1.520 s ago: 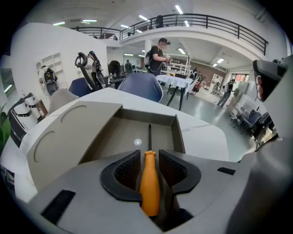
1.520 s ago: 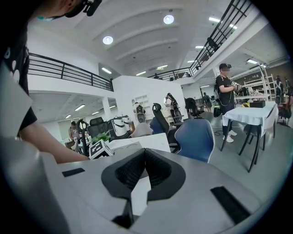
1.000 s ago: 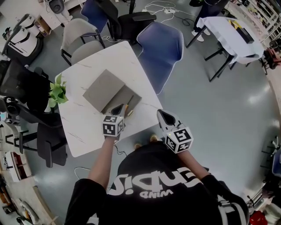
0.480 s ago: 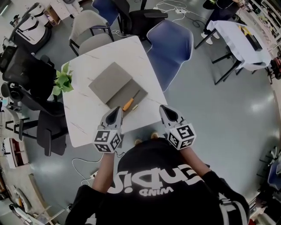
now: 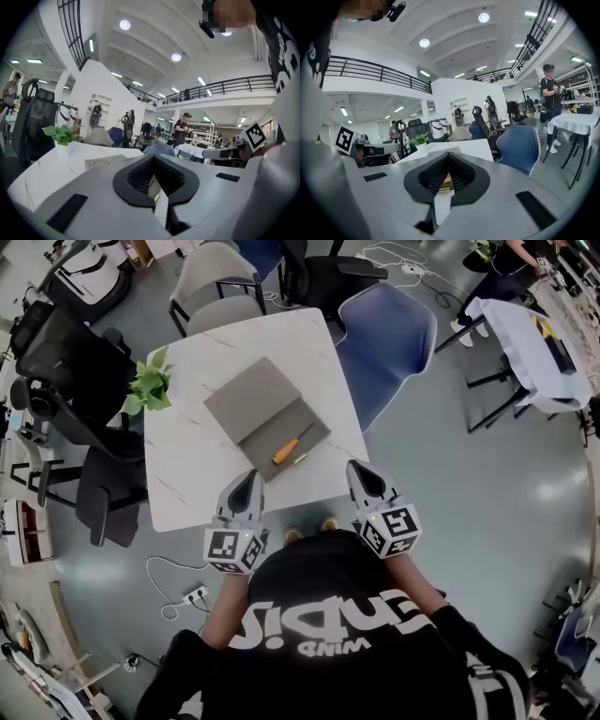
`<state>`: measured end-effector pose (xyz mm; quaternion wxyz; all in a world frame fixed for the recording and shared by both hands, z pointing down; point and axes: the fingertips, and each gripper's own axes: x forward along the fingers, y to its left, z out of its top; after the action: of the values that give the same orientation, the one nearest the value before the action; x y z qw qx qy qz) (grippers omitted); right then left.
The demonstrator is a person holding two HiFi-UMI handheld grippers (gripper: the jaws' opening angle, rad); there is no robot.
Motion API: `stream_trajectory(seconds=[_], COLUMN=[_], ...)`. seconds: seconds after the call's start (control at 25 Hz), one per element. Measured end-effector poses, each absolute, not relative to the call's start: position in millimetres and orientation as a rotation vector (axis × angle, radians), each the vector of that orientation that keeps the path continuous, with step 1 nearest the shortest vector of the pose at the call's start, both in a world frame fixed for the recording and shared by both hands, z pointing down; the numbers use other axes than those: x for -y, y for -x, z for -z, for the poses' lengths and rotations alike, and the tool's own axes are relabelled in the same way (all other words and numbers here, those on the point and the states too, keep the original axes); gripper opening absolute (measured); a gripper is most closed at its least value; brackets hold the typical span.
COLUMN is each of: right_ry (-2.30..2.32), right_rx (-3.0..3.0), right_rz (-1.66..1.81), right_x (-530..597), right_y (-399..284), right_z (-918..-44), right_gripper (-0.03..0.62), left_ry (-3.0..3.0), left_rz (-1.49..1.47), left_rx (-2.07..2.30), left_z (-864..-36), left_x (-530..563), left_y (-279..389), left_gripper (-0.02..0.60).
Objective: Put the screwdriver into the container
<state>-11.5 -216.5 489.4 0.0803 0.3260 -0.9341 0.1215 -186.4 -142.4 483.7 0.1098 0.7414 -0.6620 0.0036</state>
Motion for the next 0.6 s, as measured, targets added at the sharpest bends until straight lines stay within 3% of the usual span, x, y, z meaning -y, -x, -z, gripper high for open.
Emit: stream_trajectory(seconds=[0.6], right_ry=[-1.008], right_rx=[2.78], right_rz=[-0.317], right_x=[217.0], right_y=[10.7], right_z=[-484.7], right_gripper=[0.012], left_ry=[-2.177], left_rz=[-0.005], left_rx=[1.909], left_z=[-484.3], left_x=[143.6], left_y=[188.2], left_gripper=[0.014])
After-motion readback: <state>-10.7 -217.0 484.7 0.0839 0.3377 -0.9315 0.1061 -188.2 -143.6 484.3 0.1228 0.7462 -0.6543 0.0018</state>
